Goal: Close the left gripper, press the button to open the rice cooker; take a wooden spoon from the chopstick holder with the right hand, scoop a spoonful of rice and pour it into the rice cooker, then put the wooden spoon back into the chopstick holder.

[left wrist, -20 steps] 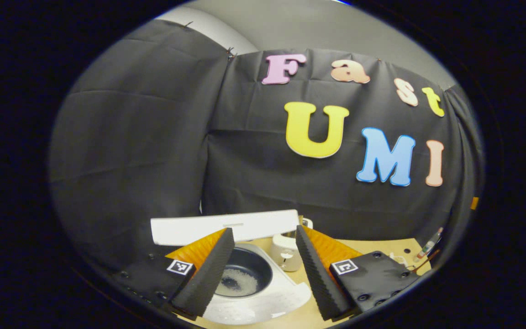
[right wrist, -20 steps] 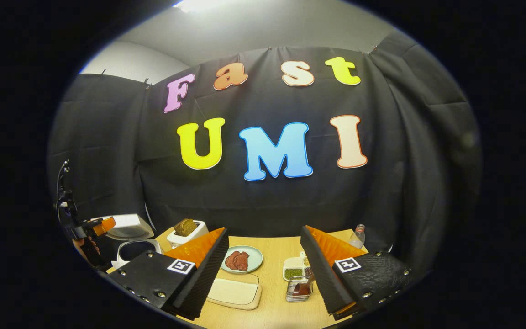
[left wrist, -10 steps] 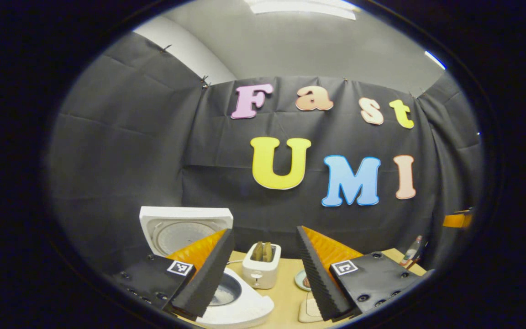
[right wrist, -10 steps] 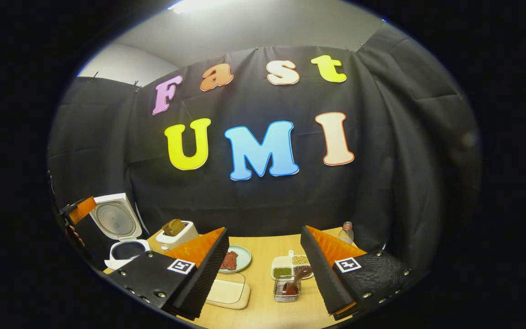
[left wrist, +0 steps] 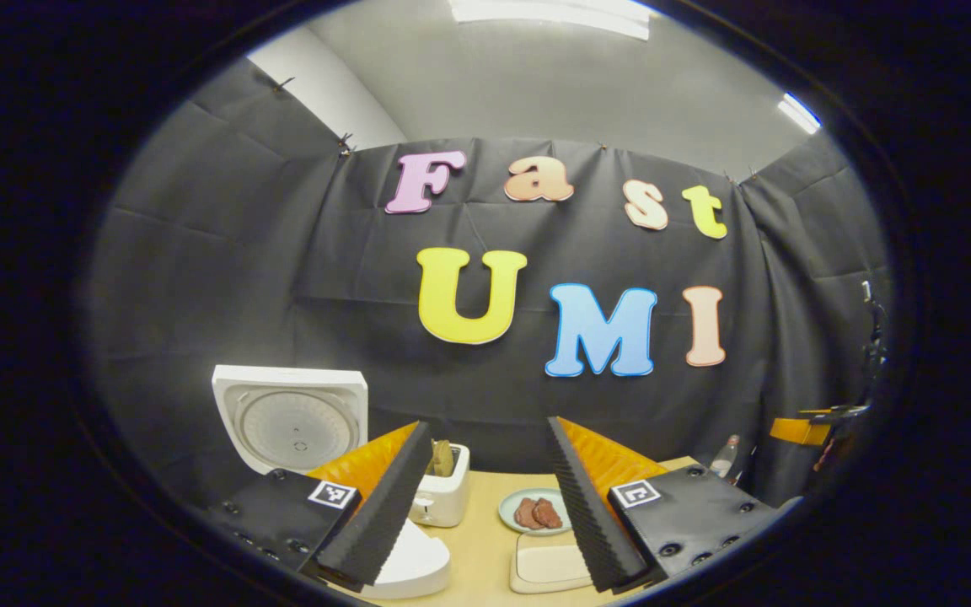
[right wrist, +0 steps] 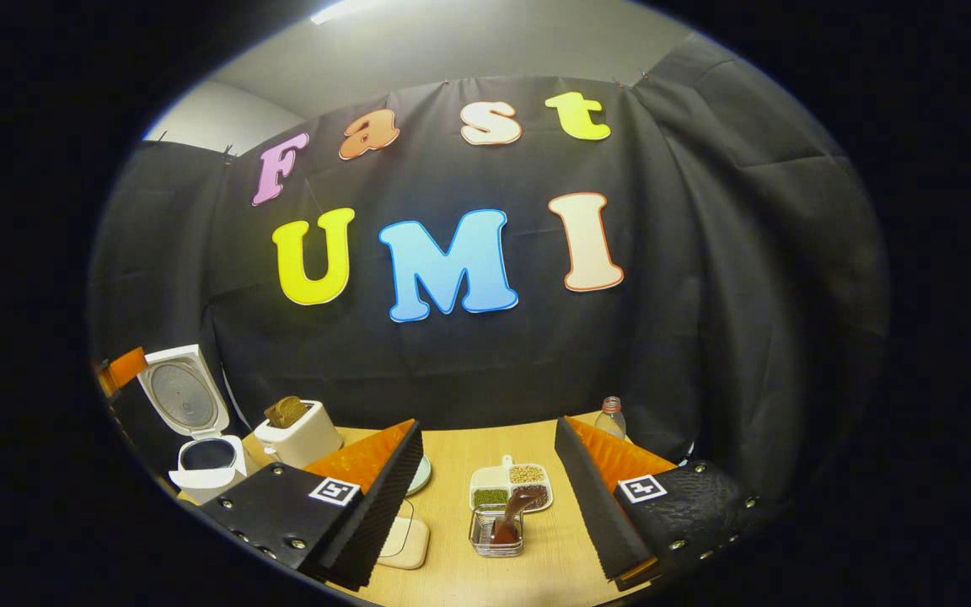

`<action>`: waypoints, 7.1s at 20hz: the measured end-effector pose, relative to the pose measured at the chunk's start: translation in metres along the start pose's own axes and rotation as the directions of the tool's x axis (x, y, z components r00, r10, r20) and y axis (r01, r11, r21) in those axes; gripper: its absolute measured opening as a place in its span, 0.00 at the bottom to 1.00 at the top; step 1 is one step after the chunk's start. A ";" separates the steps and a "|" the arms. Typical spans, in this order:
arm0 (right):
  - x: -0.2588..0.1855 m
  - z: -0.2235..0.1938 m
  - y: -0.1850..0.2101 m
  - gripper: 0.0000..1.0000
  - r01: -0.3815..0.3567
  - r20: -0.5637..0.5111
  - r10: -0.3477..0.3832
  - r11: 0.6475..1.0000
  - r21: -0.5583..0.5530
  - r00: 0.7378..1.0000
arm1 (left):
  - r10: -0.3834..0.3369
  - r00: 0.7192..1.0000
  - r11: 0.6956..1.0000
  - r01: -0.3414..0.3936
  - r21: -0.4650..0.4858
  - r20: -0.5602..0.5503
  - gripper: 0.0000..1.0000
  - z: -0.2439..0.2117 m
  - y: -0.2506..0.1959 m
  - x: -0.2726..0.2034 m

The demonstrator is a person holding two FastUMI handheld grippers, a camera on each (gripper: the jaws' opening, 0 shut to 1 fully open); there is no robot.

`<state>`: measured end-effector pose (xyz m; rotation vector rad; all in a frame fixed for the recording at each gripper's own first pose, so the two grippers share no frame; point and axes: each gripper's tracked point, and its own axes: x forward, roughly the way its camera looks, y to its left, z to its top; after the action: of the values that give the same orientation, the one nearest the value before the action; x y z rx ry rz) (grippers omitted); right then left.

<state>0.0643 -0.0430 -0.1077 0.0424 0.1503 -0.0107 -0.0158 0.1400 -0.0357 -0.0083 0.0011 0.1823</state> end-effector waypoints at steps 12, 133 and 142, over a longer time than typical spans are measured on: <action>0.065 -0.086 -0.024 0.96 0.047 -0.106 -0.042 0.998 0.047 0.993 | -0.034 0.998 0.999 0.033 -0.018 -0.058 0.94 -0.016 -0.018 -0.005; 0.058 0.005 0.422 0.04 -0.555 0.072 0.744 0.426 0.714 0.664 | -0.029 0.999 0.999 0.029 0.026 0.018 0.93 0.000 0.152 -0.079; 0.084 -0.042 0.507 0.04 -0.619 -0.059 0.786 0.528 0.582 0.615 | 0.006 1.000 1.000 -0.006 -0.017 -0.005 0.96 -0.017 0.191 -0.075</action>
<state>0.1477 0.4646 -0.1404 0.6582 0.4506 0.8165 -0.1241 0.3137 -0.0542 -0.0261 0.0046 0.1887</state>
